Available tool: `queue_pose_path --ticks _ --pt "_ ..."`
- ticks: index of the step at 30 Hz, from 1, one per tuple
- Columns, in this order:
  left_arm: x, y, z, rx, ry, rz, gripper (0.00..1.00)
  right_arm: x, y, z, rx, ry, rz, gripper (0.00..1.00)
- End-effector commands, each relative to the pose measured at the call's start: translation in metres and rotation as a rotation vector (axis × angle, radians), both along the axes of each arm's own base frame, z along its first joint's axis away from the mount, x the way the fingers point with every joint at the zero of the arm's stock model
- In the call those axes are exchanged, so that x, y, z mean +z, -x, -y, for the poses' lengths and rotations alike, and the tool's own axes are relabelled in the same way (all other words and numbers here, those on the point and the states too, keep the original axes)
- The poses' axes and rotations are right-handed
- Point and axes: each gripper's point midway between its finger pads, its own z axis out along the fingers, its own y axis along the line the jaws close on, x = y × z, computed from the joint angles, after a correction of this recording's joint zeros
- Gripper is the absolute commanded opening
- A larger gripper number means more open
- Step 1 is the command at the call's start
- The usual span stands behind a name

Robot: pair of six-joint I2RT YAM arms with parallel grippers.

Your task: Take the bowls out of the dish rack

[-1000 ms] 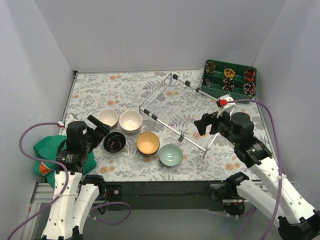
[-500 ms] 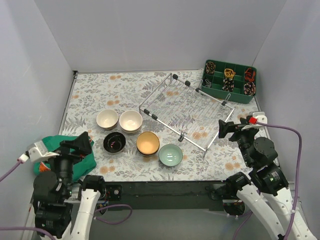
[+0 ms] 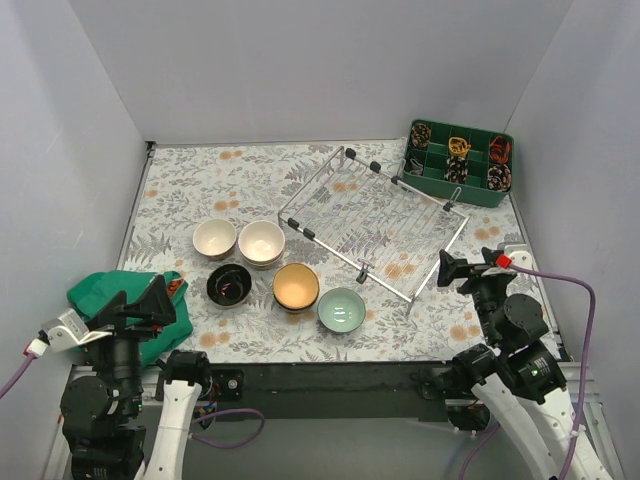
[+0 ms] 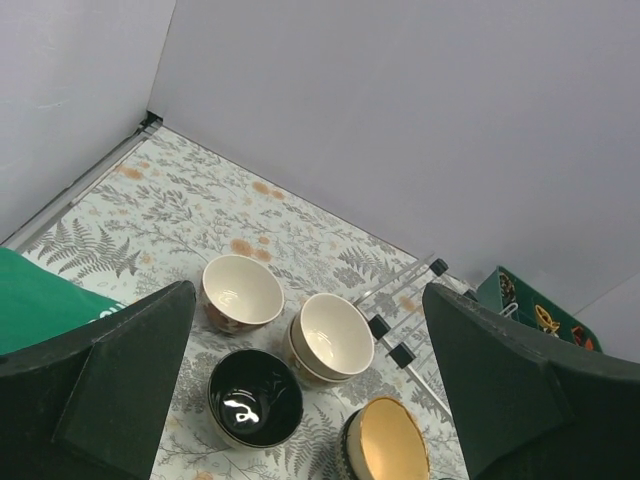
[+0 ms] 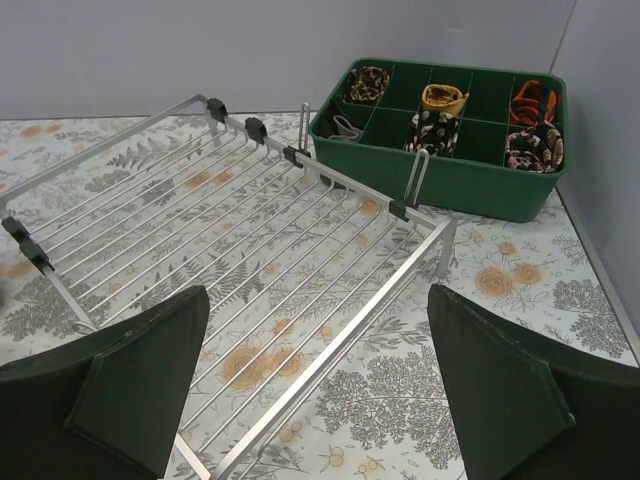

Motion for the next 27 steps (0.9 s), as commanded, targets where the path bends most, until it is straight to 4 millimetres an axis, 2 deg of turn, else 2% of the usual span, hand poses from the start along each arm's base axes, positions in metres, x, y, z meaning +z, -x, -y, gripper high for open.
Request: queue_pose_path --ticks 1,9,27 --pt "0.007 0.026 -0.007 0.029 -0.031 0.102 0.98 0.005 -0.005 -0.010 0.040 -0.006 0.039 0.99" --pt "0.005 0.023 -0.013 0.065 -0.005 0.098 0.98 0.008 0.000 0.002 -0.011 -0.040 0.101 0.99" --pt "0.006 0.017 -0.013 0.064 -0.019 0.107 0.98 0.008 0.001 0.001 -0.003 -0.048 0.114 0.99"
